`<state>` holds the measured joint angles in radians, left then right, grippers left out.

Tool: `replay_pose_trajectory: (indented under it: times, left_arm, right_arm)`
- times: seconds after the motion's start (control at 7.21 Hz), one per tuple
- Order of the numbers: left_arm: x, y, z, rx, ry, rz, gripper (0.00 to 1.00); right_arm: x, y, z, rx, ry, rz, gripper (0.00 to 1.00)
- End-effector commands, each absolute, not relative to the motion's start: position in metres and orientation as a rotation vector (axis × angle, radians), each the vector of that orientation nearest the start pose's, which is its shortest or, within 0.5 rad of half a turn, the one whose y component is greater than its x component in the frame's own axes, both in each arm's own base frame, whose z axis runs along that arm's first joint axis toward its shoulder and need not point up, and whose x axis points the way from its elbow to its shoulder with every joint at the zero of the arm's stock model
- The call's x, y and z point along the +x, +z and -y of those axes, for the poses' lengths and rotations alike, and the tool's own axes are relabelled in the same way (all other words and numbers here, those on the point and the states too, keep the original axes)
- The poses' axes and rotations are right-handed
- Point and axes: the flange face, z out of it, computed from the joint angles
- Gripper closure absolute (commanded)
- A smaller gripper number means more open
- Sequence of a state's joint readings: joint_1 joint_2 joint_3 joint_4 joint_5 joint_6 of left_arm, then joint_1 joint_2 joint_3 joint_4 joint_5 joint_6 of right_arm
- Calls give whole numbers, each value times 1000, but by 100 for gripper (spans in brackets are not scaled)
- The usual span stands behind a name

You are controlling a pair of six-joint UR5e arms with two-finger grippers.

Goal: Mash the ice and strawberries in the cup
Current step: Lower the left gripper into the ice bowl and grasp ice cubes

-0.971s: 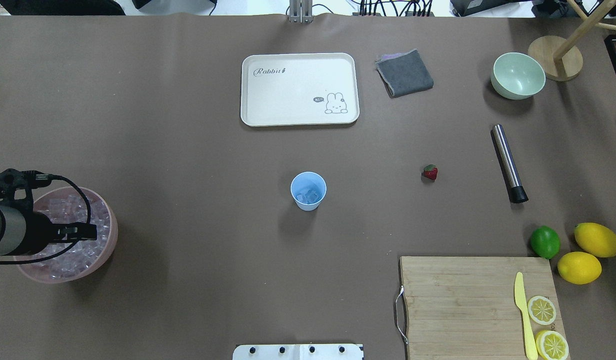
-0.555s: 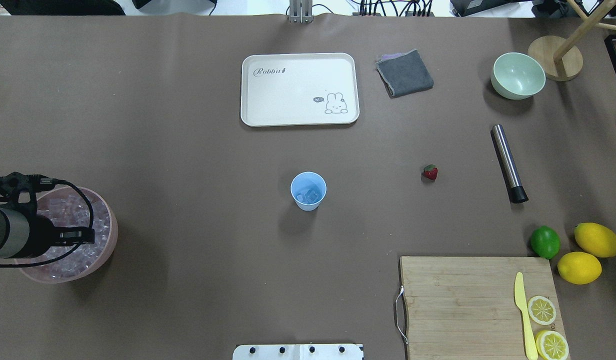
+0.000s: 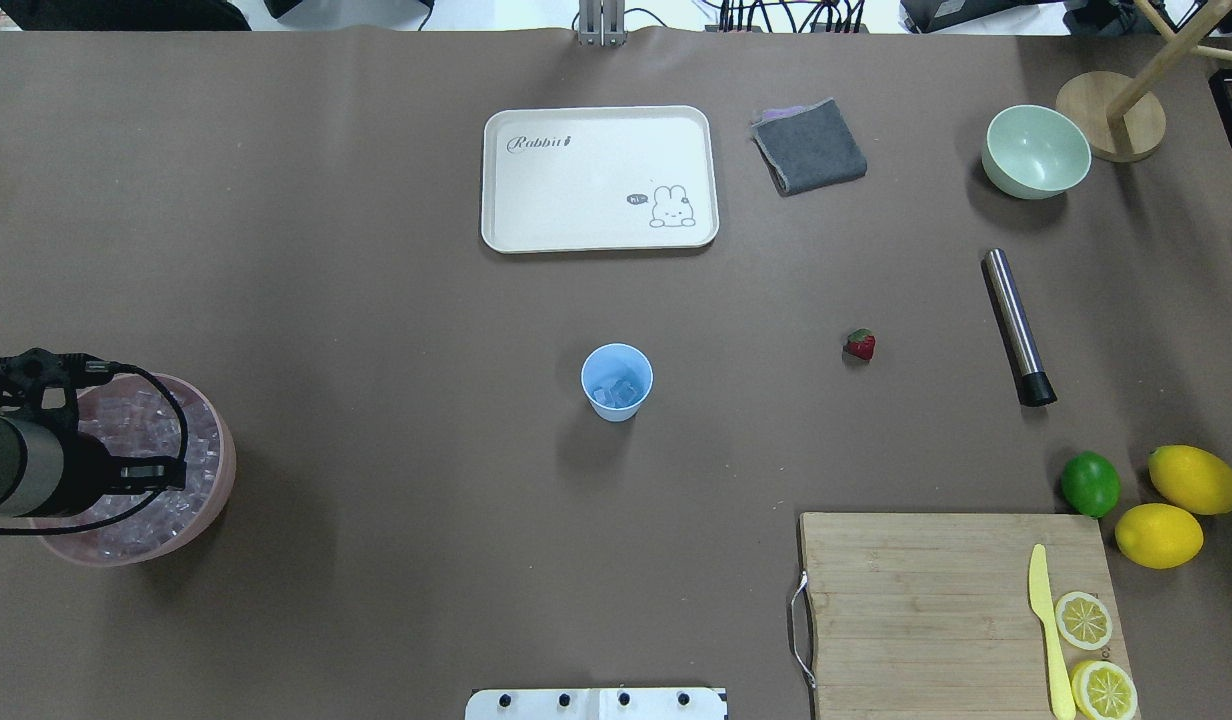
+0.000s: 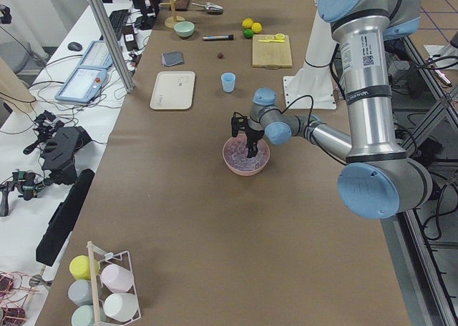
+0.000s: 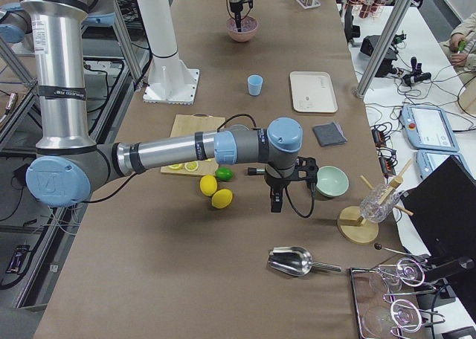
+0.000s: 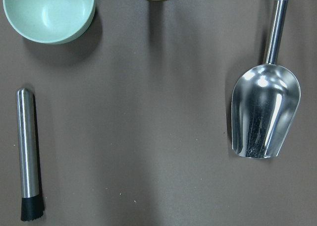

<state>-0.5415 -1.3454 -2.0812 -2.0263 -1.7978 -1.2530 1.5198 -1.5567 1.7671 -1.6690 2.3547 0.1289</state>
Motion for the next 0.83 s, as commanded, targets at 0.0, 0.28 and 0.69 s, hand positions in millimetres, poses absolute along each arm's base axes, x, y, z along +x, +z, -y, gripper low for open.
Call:
replay_pose_trajectory:
  times: [0.0, 0.28, 0.69]
  left_arm:
    - [306, 475, 312, 109, -118, -754, 38]
    - [305, 477, 311, 115, -88, -750, 43]
    - [305, 476, 308, 112, -81, -752, 45]
  right_arm:
    - [38, 563, 500, 38, 29, 790, 0]
    - [38, 563, 500, 39, 29, 788, 0]
    - [39, 563, 501, 44, 30, 765, 0]
